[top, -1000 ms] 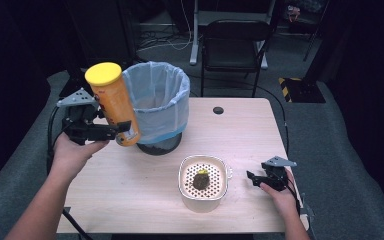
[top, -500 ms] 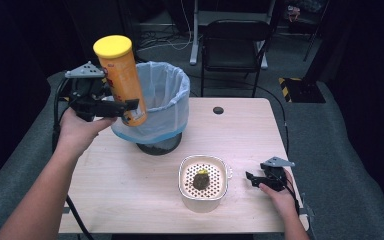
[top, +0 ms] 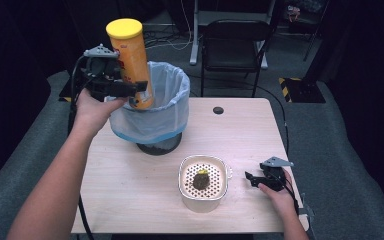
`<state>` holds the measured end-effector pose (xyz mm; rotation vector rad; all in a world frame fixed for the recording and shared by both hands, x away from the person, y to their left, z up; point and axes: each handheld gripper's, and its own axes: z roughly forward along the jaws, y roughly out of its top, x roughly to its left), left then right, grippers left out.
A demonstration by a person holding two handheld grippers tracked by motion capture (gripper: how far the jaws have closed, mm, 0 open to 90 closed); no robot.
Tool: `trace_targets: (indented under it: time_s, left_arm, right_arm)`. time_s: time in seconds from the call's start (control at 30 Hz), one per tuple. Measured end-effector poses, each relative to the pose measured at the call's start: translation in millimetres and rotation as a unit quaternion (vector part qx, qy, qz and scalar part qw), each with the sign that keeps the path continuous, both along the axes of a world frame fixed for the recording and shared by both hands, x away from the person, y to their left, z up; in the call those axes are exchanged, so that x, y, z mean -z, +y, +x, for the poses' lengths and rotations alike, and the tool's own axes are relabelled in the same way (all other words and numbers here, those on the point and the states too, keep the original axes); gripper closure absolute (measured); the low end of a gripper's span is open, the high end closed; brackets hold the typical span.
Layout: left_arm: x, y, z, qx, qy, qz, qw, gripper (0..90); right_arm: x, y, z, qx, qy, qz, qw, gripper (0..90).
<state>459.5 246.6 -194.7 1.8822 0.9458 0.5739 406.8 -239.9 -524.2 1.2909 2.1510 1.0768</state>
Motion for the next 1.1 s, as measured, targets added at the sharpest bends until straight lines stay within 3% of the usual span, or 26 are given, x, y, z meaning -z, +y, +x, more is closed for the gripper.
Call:
trace_targets:
  time_s: [0.13, 0.33, 0.6, 0.7, 0.97, 1.1]
  left_arm:
    - [6.3, -2.4, 12.4, -0.010, 0.002, -0.003, 0.9999, 24.0]
    - [22.3, -1.3, 29.6, -0.024, 0.009, -0.023, 0.9994, 24.0]
    - [47.9, -1.5, 51.6, -0.049, 0.028, -0.010, 0.9983, 23.9]
    - [52.3, 0.3, 59.3, -0.053, 0.044, -0.010, 0.9976, 23.9]
    - [63.0, -2.4, 72.1, -0.061, 0.068, 0.014, 0.9957, 23.8]
    - [67.2, -3.4, 75.5, -0.058, 0.083, 0.009, 0.9948, 23.7]
  right_arm:
    - [0.8, -0.6, 0.3, -0.007, -0.003, -0.013, 0.9999, 24.2]
    - [1.6, -0.1, 1.3, -0.003, -0.003, -0.009, 1.0000, 24.3]
    - [2.0, 1.9, 1.1, -0.007, -0.003, -0.011, 0.9999, 24.3]
    - [2.2, 2.2, 1.5, -0.007, -0.004, -0.010, 0.9999, 24.3]
    - [1.8, 3.6, 1.9, -0.011, -0.005, -0.013, 0.9998, 24.3]
    - [1.1, 2.4, 1.2, -0.011, -0.005, -0.013, 0.9998, 24.4]
